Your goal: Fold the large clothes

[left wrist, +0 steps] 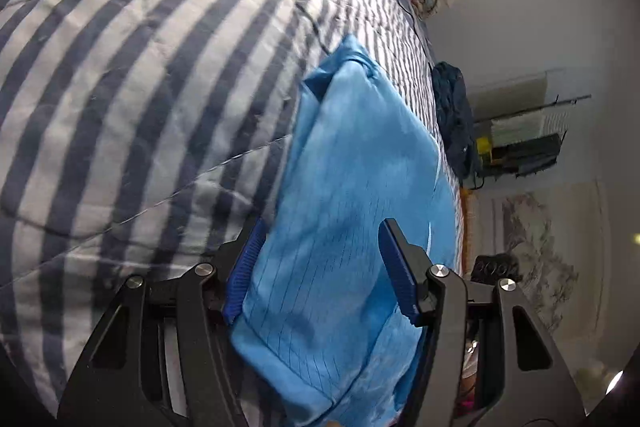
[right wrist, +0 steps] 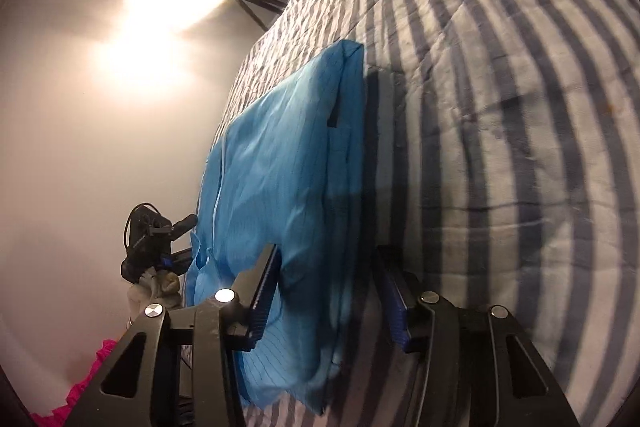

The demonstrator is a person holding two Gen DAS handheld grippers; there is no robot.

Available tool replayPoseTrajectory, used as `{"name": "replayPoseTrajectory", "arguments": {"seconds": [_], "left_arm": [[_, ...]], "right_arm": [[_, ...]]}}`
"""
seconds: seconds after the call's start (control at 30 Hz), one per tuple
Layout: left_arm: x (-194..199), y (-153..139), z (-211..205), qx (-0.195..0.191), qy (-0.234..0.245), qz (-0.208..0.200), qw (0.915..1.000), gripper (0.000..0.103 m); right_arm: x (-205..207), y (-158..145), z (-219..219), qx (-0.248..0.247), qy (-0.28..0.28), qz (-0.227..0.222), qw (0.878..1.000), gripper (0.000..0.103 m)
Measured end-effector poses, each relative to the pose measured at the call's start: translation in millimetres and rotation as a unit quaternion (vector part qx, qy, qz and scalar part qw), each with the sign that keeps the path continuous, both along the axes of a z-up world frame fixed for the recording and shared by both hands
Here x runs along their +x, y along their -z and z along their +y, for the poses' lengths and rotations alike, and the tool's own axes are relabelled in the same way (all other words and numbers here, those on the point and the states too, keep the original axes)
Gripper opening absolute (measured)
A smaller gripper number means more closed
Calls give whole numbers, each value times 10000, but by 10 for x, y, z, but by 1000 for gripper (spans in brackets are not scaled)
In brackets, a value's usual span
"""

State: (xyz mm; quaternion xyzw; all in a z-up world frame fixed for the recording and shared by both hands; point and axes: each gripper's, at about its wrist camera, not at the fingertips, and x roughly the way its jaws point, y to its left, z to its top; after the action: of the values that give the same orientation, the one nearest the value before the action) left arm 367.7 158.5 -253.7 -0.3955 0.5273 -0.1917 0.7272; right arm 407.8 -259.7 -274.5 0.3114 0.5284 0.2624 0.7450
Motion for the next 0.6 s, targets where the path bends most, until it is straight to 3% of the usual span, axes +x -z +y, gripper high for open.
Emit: {"name": "replayPoseTrajectory", "arguments": {"seconds": [0.1,0.23,0.33,0.43,0.6], "left_arm": [[32,-14,-98,28,34,4,10000,57],[43,-71,-262,532,182,-61,9984,37],[13,-156,-366,937,296,-188,9950,19],[-34,-339,-505,1444,465,-512,9871,10],[-116,-623,-722,1812,639,-936,9769,5]], "right_arm": [[22,-8,123,53,-97,-13,9999,50],[-7,-58,311,-34,-234,22,9997,42],[-17,-137,449,-357,-357,-93,9987,31],[-21,-257,571,-759,-472,-226,9957,16],[-126,-611,913,-1834,-800,-858,9760,5]]}}
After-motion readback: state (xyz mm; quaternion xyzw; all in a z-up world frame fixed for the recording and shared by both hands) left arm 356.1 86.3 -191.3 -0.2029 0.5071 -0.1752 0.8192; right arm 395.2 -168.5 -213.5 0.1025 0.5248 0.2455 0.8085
